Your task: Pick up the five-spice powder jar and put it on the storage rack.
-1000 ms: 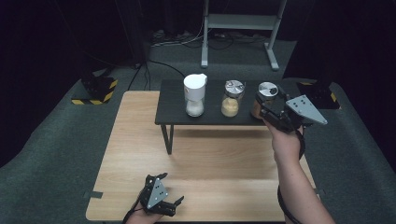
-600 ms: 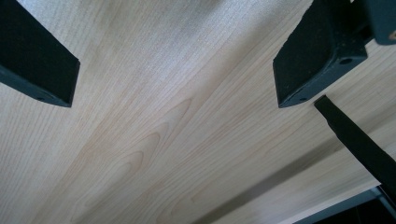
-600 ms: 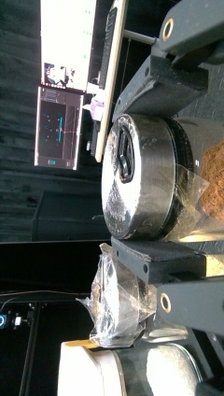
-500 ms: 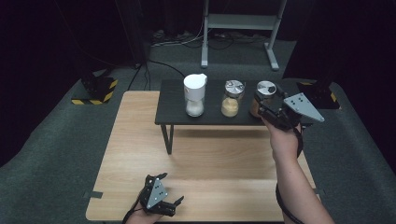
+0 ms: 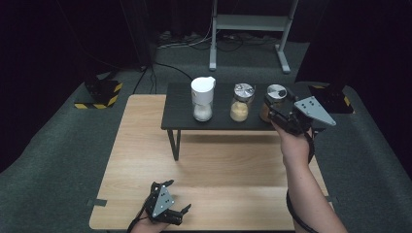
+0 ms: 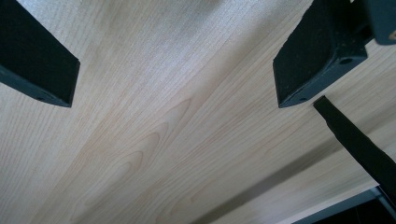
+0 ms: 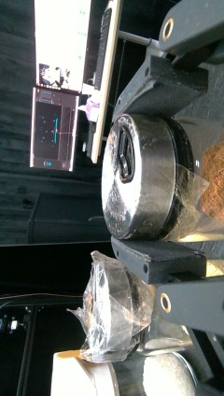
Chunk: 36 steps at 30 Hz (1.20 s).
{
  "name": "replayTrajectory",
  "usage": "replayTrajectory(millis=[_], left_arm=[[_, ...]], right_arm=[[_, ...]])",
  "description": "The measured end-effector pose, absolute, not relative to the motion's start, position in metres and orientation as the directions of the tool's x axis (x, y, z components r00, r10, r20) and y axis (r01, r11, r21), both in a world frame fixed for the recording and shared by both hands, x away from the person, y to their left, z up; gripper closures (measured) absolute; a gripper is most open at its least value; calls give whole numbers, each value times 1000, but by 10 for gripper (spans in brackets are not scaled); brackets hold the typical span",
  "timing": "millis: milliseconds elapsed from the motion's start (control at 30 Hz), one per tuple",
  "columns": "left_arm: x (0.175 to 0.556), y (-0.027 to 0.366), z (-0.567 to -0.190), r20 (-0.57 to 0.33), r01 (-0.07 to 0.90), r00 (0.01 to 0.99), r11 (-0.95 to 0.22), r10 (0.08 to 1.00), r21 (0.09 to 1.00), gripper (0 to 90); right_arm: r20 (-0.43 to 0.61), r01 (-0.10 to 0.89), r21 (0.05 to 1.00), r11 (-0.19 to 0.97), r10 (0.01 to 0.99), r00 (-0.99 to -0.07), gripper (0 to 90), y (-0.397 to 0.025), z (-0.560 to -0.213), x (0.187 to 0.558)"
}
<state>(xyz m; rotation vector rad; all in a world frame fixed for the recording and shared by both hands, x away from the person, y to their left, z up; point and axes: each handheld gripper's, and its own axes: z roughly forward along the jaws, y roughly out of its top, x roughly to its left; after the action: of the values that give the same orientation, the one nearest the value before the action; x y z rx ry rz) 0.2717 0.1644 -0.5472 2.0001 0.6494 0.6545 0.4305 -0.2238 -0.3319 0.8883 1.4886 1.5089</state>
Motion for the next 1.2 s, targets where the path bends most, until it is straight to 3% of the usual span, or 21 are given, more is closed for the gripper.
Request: replayTrajectory(millis=[767, 1200], left_arm=[[272, 165, -547, 190, 187, 722, -452, 665, 872, 7], [272, 165, -547, 191, 188, 723, -455, 664, 871, 7]], right_arm=[[-29, -53, 999, 8, 909, -417, 330, -225, -335, 435], [-16, -39, 999, 0, 913, -407, 115, -224, -332, 434]])
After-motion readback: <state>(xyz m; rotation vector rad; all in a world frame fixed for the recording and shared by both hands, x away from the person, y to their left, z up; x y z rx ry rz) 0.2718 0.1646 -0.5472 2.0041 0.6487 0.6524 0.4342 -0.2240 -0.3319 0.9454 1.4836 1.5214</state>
